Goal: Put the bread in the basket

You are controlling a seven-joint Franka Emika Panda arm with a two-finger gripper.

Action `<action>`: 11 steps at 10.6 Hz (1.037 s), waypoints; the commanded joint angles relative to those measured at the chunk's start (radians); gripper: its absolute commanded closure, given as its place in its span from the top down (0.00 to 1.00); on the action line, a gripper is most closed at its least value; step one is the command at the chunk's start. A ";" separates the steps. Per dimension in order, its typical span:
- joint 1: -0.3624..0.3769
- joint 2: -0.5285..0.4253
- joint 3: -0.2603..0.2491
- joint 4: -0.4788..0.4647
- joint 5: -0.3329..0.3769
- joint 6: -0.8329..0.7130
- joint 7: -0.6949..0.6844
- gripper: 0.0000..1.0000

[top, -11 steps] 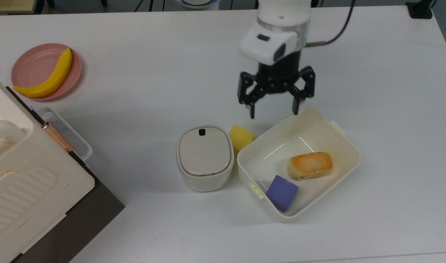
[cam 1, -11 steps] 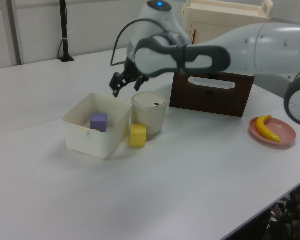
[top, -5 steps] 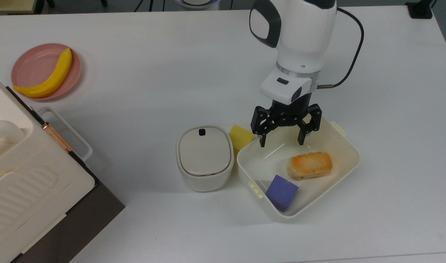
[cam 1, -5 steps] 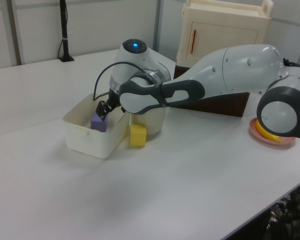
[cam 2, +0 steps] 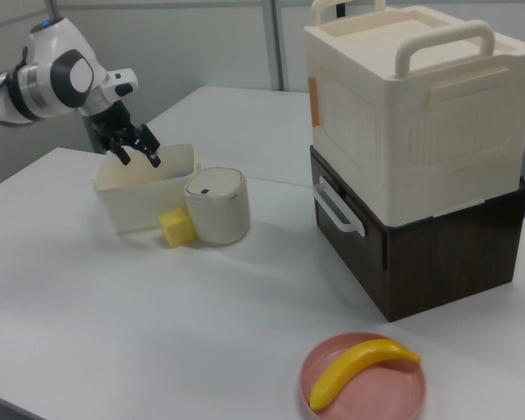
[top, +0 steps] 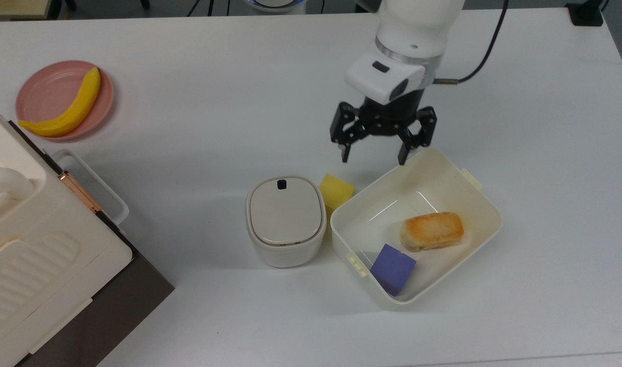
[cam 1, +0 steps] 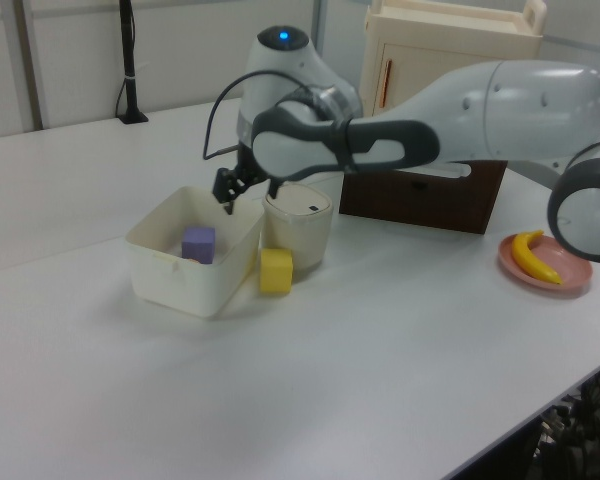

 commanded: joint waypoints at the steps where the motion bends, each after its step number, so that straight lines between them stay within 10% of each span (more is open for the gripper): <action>1: -0.028 -0.097 -0.010 -0.043 0.022 -0.265 -0.001 1.00; 11: -0.200 -0.212 -0.013 -0.109 0.183 -0.417 -0.297 1.00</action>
